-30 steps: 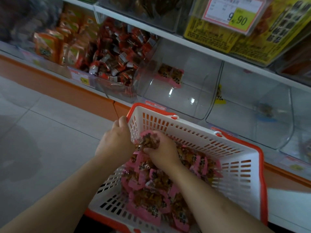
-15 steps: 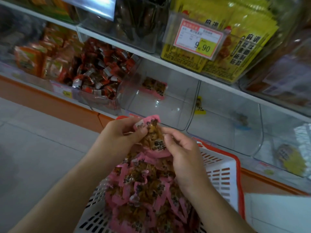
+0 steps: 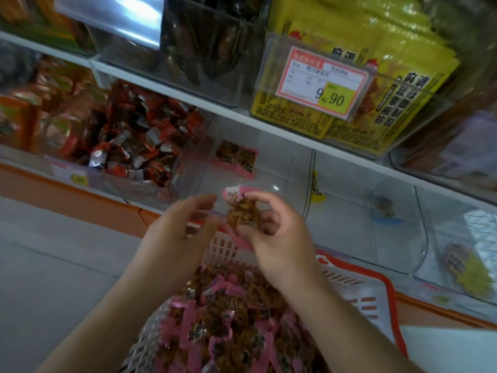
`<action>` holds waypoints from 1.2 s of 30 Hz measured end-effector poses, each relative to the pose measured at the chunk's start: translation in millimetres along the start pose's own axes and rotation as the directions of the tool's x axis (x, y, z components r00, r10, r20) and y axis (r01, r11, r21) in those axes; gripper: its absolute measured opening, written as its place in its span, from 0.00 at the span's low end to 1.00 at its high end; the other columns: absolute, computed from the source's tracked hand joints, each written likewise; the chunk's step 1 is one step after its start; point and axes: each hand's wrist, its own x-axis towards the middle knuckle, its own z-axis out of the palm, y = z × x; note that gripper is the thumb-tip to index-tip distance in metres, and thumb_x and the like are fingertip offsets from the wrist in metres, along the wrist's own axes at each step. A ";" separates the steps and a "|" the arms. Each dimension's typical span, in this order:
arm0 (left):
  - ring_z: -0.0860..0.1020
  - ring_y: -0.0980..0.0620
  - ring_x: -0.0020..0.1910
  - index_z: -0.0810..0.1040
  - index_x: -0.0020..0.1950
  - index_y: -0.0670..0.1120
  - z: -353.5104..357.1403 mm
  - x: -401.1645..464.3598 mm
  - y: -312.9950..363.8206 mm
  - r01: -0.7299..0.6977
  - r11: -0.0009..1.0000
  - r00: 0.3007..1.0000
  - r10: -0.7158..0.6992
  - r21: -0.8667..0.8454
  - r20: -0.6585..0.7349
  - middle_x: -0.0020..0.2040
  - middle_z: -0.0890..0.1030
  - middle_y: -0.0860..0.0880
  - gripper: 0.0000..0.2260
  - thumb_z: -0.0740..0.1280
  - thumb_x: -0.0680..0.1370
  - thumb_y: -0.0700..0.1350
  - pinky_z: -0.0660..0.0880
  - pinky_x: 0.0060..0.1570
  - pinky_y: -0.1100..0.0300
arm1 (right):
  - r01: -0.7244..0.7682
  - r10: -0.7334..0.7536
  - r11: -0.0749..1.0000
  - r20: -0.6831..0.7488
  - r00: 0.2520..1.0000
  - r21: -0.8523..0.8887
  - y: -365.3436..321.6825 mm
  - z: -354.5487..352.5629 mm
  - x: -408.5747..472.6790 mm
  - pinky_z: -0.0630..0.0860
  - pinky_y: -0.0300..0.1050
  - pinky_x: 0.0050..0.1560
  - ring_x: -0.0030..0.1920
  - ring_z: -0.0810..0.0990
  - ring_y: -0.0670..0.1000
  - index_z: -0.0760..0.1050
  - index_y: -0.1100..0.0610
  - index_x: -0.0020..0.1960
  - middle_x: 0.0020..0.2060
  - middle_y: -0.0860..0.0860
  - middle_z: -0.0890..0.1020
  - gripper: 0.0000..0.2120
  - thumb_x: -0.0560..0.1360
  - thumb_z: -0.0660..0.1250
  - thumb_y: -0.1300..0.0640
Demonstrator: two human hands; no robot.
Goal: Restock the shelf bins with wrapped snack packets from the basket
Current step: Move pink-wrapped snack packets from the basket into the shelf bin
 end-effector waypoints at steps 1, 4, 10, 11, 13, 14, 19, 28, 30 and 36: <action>0.75 0.60 0.66 0.73 0.74 0.61 -2.2 2.6 -3.0 -0.029 0.991 0.999 0.031 0.134 -0.009 0.68 0.76 0.64 0.19 0.67 0.82 0.51 0.73 0.66 0.57 | -0.063 0.067 0.996 -0.054 0.996 0.059 3.1 5.3 20.4 0.84 0.43 0.50 0.51 0.87 0.43 0.80 0.34 0.58 0.51 0.42 0.86 0.24 0.76 0.78 0.63; 0.63 0.54 0.78 0.62 0.82 0.58 -3.5 5.4 -15.2 -0.111 0.904 0.993 0.081 0.412 0.091 0.80 0.62 0.61 0.28 0.67 0.83 0.48 0.62 0.76 0.56 | -0.221 0.273 0.921 -0.126 0.954 0.320 13.7 17.3 90.1 0.87 0.49 0.46 0.49 0.89 0.52 0.82 0.43 0.55 0.57 0.51 0.84 0.23 0.76 0.74 0.72; 0.44 0.61 0.80 0.51 0.84 0.58 -1.7 9.9 -35.8 -0.196 0.842 0.977 0.121 0.503 0.178 0.82 0.49 0.63 0.35 0.66 0.82 0.49 0.46 0.76 0.63 | -0.260 0.208 0.960 -0.357 0.911 -0.104 38.8 27.8 198.4 0.70 0.38 0.32 0.50 0.81 0.52 0.78 0.46 0.62 0.55 0.48 0.84 0.16 0.76 0.74 0.58; 0.45 0.62 0.80 0.52 0.84 0.58 -1.9 12.1 -38.2 -0.207 0.837 0.975 0.132 0.506 0.179 0.82 0.49 0.63 0.36 0.67 0.81 0.49 0.46 0.75 0.64 | -0.267 0.208 0.957 -0.372 0.905 -0.116 42.6 28.5 209.1 0.71 0.39 0.38 0.51 0.81 0.53 0.78 0.46 0.62 0.55 0.48 0.83 0.16 0.77 0.73 0.58; 0.50 0.60 0.81 0.57 0.83 0.57 -0.2 15.0 -44.2 -0.221 0.829 0.973 0.154 0.513 0.171 0.82 0.54 0.62 0.36 0.70 0.79 0.48 0.50 0.76 0.61 | -0.287 0.215 0.948 -0.386 0.897 -0.140 53.2 31.6 225.9 0.72 0.43 0.45 0.52 0.80 0.55 0.77 0.46 0.63 0.55 0.49 0.82 0.13 0.79 0.69 0.57; 0.52 0.59 0.81 0.59 0.83 0.57 1.5 16.0 -47.1 -0.217 0.828 0.974 0.154 0.517 0.164 0.82 0.57 0.61 0.36 0.72 0.77 0.48 0.53 0.76 0.59 | -0.296 0.221 0.944 -0.391 0.894 -0.144 59.4 33.2 232.0 0.73 0.44 0.47 0.52 0.79 0.56 0.78 0.47 0.62 0.55 0.50 0.82 0.11 0.80 0.67 0.55; 0.57 0.55 0.81 0.65 0.81 0.54 8.6 17.0 -52.5 -0.218 0.827 0.975 0.158 0.518 0.159 0.81 0.63 0.57 0.36 0.74 0.74 0.46 0.60 0.75 0.51 | -0.352 0.202 0.862 -0.390 0.899 -0.366 83.2 38.2 247.7 0.75 0.50 0.61 0.63 0.78 0.64 0.78 0.44 0.64 0.64 0.58 0.78 0.12 0.82 0.64 0.52; 0.51 0.58 0.82 0.60 0.83 0.55 9.2 19.1 -52.3 -0.218 0.824 0.976 0.174 0.523 0.133 0.82 0.58 0.59 0.34 0.69 0.78 0.45 0.56 0.79 0.53 | -0.245 0.099 0.824 -0.297 0.950 -0.511 73.7 36.1 229.3 0.76 0.57 0.68 0.68 0.74 0.66 0.75 0.42 0.71 0.67 0.59 0.73 0.21 0.81 0.65 0.57; 0.48 0.60 0.81 0.58 0.83 0.56 8.2 19.5 -49.5 -0.223 0.832 0.975 0.181 0.509 0.131 0.83 0.55 0.60 0.33 0.67 0.80 0.44 0.53 0.78 0.56 | -0.146 0.002 0.841 -0.267 0.964 -0.521 63.9 36.2 208.1 0.77 0.58 0.67 0.67 0.74 0.64 0.73 0.47 0.74 0.66 0.59 0.74 0.23 0.80 0.65 0.58; 0.65 0.48 0.79 0.66 0.81 0.51 -1.1 19.7 -39.9 -0.259 0.850 0.966 0.226 0.458 0.127 0.81 0.63 0.53 0.35 0.70 0.76 0.32 0.64 0.77 0.50 | 0.273 -0.346 0.879 -0.130 0.929 -0.391 22.2 22.4 72.2 0.66 0.25 0.62 0.64 0.75 0.46 0.76 0.56 0.65 0.62 0.50 0.76 0.13 0.81 0.68 0.64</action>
